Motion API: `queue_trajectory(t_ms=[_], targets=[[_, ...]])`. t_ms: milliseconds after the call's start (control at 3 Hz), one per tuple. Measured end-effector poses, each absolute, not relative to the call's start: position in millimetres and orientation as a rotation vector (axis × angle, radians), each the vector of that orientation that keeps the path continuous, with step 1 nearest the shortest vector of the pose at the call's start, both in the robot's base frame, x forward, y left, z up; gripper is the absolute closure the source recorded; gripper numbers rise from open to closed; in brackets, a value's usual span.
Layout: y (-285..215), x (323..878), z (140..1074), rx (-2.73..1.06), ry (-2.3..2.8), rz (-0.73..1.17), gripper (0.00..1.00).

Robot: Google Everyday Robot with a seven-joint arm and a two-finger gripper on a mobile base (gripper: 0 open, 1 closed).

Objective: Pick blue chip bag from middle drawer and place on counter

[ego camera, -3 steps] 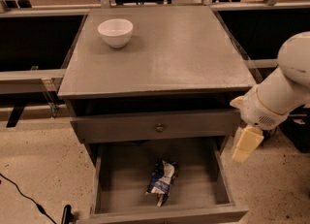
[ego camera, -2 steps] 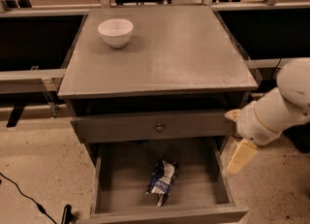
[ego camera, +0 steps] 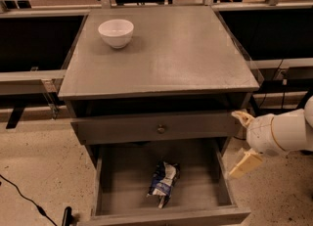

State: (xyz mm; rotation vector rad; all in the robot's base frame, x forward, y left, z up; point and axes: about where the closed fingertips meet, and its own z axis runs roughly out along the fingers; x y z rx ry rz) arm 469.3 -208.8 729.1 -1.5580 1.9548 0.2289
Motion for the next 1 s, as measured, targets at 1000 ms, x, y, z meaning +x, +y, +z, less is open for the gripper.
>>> queue_trajectory(t_ms=[1000], targets=[[-181,473,646,-1.588,1.929,0.443,0.00]])
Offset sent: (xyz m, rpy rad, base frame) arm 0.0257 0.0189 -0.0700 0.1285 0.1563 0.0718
